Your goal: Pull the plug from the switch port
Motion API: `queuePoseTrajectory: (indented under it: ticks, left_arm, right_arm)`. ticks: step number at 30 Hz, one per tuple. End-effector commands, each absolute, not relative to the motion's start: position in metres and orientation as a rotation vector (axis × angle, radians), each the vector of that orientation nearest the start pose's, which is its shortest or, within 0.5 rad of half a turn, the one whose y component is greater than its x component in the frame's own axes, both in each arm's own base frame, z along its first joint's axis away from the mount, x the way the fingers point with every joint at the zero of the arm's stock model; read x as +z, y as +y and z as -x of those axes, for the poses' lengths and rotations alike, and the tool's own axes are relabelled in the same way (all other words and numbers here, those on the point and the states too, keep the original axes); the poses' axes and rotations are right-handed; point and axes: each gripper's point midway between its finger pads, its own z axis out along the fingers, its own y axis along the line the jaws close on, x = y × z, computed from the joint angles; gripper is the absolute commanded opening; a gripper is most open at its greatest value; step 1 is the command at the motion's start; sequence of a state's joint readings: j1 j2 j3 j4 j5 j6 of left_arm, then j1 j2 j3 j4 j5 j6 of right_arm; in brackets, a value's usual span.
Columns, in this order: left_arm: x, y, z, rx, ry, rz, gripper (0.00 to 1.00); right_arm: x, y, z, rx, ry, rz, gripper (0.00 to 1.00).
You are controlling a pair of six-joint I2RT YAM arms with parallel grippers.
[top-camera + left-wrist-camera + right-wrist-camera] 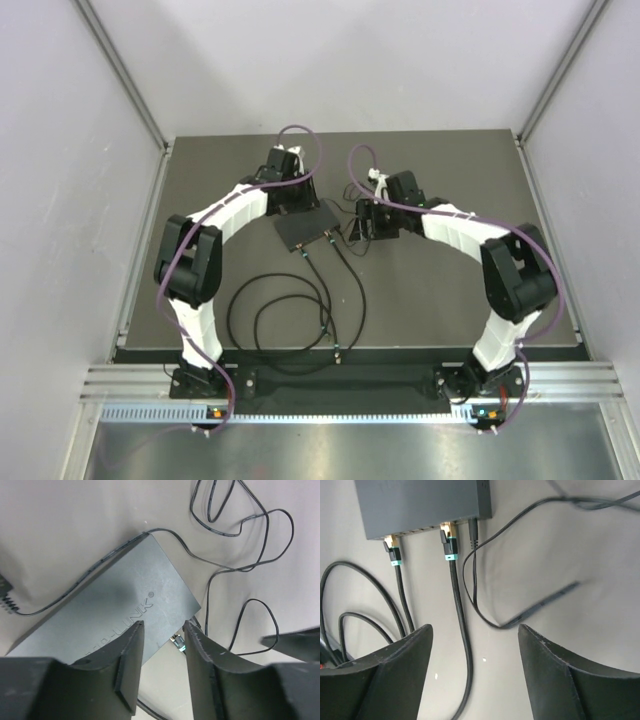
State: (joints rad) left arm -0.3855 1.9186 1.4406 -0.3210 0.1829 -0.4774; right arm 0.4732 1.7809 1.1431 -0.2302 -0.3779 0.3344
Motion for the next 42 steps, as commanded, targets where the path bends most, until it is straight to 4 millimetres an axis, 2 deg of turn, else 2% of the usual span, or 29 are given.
queuePoseTrajectory:
  ticks: [1, 3, 6, 8, 10, 14, 15, 18, 22, 27, 29, 30, 31, 33, 35, 36, 39, 40, 41, 42]
  left_arm:
    - [0.104, -0.244, -0.445, -0.692, 2.415, 0.009, 0.42]
    - [0.099, -0.245, -0.443, -0.71, 2.425, 0.009, 0.4]
    - [0.091, -0.241, -0.441, -0.688, 2.432, 0.035, 0.4]
    - [0.093, -0.239, -0.443, -0.677, 2.411, 0.05, 0.4]
    - [0.089, -0.237, -0.441, -0.67, 2.419, 0.073, 0.4]
    - [0.077, -0.238, -0.437, -0.678, 2.45, 0.101, 0.4]
    - [0.074, -0.237, -0.437, -0.677, 2.457, 0.107, 0.4]
    - [0.066, -0.237, -0.434, -0.688, 2.471, 0.131, 0.4]
    - [0.059, -0.237, -0.432, -0.693, 2.481, 0.142, 0.4]
    - [0.053, -0.238, -0.432, -0.706, 2.488, 0.142, 0.41]
    - [0.049, -0.238, -0.431, -0.707, 2.498, 0.143, 0.41]
    - [0.048, -0.237, -0.43, -0.705, 2.501, 0.144, 0.41]
    - [0.046, -0.237, -0.43, -0.704, 2.502, 0.146, 0.41]
    - [0.044, -0.236, -0.428, -0.698, 2.509, 0.145, 0.41]
    - [0.04, -0.235, -0.424, -0.694, 2.518, 0.141, 0.41]
    - [0.04, -0.235, -0.424, -0.698, 2.516, 0.137, 0.41]
    - [0.036, -0.236, -0.421, -0.708, 2.532, 0.132, 0.41]
    - [0.036, -0.236, -0.421, -0.71, 2.532, 0.129, 0.41]
    - [0.036, -0.236, -0.421, -0.711, 2.532, 0.13, 0.41]
    - [0.033, -0.236, -0.419, -0.711, 2.538, 0.124, 0.4]
  right_arm:
    - [0.115, 0.251, -0.355, 0.713, 2.41, 0.395, 0.68]
    - [0.125, 0.258, -0.363, 0.741, 2.359, 0.398, 0.63]
    - [0.141, 0.286, -0.377, 0.899, 2.299, 0.433, 0.54]
    - [0.143, 0.304, -0.386, 1.01, 2.283, 0.421, 0.49]
    - [0.136, 0.313, -0.401, 1.045, 2.279, 0.396, 0.45]
    - [0.124, 0.324, -0.419, 1.076, 2.288, 0.314, 0.45]
    - [0.117, 0.318, -0.428, 1.026, 2.293, 0.271, 0.43]
    - [0.101, 0.316, -0.439, 1.048, 2.299, 0.239, 0.4]
    - [0.064, 0.299, -0.453, 1.01, 2.373, 0.204, 0.35]
    - [0.033, 0.249, -0.462, 0.765, 2.452, 0.145, 0.36]
    - [0.029, 0.228, -0.474, 0.659, 2.465, 0.144, 0.36]
    - [0.025, 0.219, -0.471, 0.608, 2.502, 0.144, 0.36]
    - [0.03, 0.208, -0.48, 0.515, 2.481, 0.17, 0.37]
    - [0.034, 0.196, -0.485, 0.412, 2.472, 0.184, 0.38]
    - [0.05, 0.2, -0.484, 0.414, 2.439, 0.249, 0.41]
    - [0.061, 0.214, -0.477, 0.476, 2.422, 0.301, 0.43]
    - [0.081, 0.24, -0.462, 0.589, 2.368, 0.379, 0.46]
    - [0.09, 0.251, -0.448, 0.626, 2.345, 0.412, 0.46]
    - [0.101, 0.258, -0.448, 0.647, 2.294, 0.411, 0.47]
    - [0.11, 0.265, -0.438, 0.656, 2.269, 0.441, 0.48]
